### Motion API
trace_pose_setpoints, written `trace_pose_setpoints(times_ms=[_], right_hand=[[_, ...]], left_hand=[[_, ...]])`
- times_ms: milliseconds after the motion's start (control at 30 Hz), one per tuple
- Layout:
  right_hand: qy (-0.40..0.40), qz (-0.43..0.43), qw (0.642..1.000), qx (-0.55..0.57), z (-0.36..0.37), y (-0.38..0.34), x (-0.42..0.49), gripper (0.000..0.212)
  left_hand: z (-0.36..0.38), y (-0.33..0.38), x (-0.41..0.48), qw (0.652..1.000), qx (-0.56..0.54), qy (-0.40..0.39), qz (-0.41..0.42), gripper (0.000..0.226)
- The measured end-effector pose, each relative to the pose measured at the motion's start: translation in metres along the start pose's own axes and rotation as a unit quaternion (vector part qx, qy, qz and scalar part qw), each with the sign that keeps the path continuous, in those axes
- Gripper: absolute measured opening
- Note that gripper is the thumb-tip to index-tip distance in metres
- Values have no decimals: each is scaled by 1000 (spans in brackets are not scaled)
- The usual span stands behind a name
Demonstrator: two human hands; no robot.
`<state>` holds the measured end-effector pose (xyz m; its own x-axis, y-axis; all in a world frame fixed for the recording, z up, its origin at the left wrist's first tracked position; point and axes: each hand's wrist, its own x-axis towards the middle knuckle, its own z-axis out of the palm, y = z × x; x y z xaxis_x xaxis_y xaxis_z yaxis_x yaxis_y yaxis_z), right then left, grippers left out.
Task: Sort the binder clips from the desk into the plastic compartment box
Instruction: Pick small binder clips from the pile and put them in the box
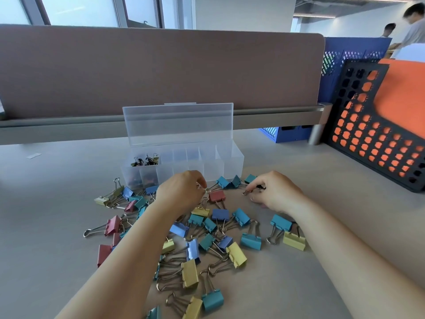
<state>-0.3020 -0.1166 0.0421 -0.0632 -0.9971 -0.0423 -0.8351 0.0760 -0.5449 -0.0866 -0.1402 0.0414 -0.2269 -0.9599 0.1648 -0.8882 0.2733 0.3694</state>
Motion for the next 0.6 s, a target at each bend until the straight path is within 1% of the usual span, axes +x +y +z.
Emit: trace_pose_setpoints(times_ms=[67,167,267,333,433,533,600], right_hand=[[3,1,1000,-11,-1,0,0,16],[22,0,999,-31,-1,0,-2,9],[20,-2,999,-34,-2,-1,-3,9],[5,-9,1000,-23,-2,-2,-4,13],[-18,-24,999,21,0,-5,-4,15],[-9,-33,999,32,5,-6,-4,15],[-3,-45,999,21,6,-6,-4,13]], left_hand=[[-4,2,0,998,-46,-34,35,6],[-10,7,-4,980,-133,-121,83,10],[-11,11,-8,973,-118,-171,103,11],[-9,10,-8,976,-105,-166,97,14],[-4,7,-5,986,-83,-125,73,12],[0,7,-4,993,-70,-79,52,9],[1,7,-3,993,-84,-68,47,7]])
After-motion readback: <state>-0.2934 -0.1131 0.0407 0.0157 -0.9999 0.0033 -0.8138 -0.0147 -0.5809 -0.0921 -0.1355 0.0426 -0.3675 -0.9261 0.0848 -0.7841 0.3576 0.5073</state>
